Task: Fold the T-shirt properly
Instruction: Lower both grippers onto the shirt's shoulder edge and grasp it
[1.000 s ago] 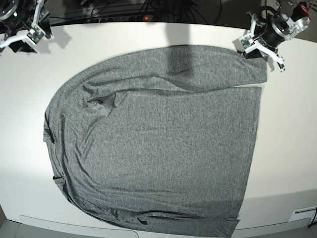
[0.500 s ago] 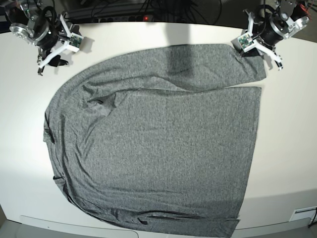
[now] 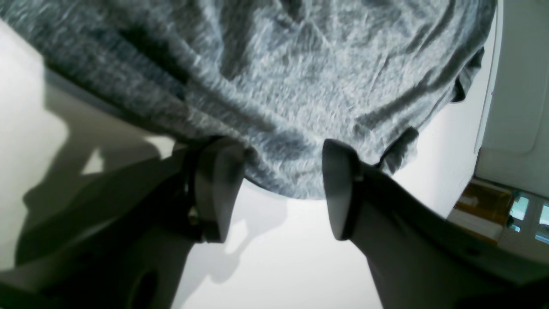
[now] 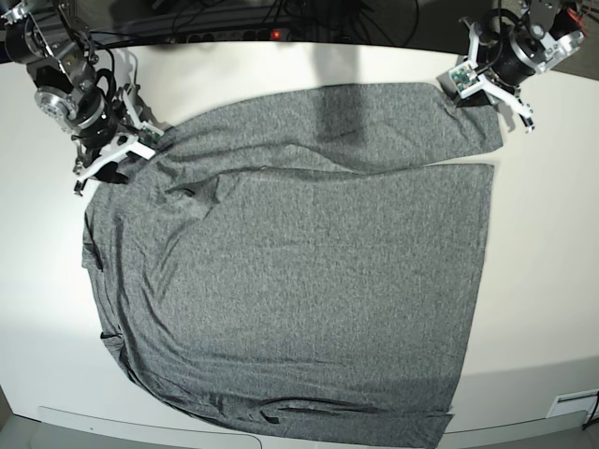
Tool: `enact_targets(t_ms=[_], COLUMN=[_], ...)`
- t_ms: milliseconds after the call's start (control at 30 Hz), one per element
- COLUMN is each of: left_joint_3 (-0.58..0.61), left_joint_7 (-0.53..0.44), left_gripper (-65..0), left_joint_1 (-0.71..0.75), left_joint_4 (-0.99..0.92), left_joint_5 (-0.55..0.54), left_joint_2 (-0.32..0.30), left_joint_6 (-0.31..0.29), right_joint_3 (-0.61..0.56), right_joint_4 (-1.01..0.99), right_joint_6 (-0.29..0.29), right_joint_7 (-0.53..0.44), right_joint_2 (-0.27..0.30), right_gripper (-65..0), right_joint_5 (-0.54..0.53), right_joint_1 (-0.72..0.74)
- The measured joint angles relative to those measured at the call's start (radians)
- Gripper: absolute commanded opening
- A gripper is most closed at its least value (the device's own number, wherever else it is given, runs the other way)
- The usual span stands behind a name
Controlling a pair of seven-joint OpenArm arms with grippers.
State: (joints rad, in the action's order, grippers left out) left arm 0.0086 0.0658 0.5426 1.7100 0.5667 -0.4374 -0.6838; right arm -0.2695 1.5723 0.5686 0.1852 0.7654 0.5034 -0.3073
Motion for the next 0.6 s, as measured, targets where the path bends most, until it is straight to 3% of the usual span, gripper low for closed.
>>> enact_targets(t_ms=[133, 233, 400, 533, 600], left_joint_3=[0.000, 0.000, 0.000, 0.000, 0.000], left_joint_7=[0.000, 0.000, -0.001, 0.000, 0.009], left_gripper=[-65.0, -65.0, -65.0, -65.0, -65.0], left_joint_1=[0.000, 0.000, 0.000, 0.001, 0.001], left_joint_4=[0.000, 0.000, 0.000, 0.000, 0.000], left_joint_5=[0.000, 0.000, 0.000, 0.000, -0.026], left_joint_2=[0.000, 0.000, 0.000, 0.000, 0.000], left_joint_6=[0.000, 0.000, 0.000, 0.000, 0.000], right_joint_3=[-0.002, -0.003, -0.006, -0.006, -0.007], right_joint_4=[-0.001, -0.001, -0.001, -0.001, -0.003], right_joint_6=[0.053, 0.087, 0.096, 0.098, 0.060], right_joint_7=[0.000, 0.012, 0.056, 0.079, 0.092], right_joint_2=[0.002, 0.001, -0.001, 0.004, 0.005], right_gripper=[-33.0, -44.5, -63.2, -65.0, -65.0], right_joint_5=[0.003, -0.001, -0.008, -0.008, -0.008], right_joint_1=[0.016, 0.019, 0.018, 0.016, 0.014])
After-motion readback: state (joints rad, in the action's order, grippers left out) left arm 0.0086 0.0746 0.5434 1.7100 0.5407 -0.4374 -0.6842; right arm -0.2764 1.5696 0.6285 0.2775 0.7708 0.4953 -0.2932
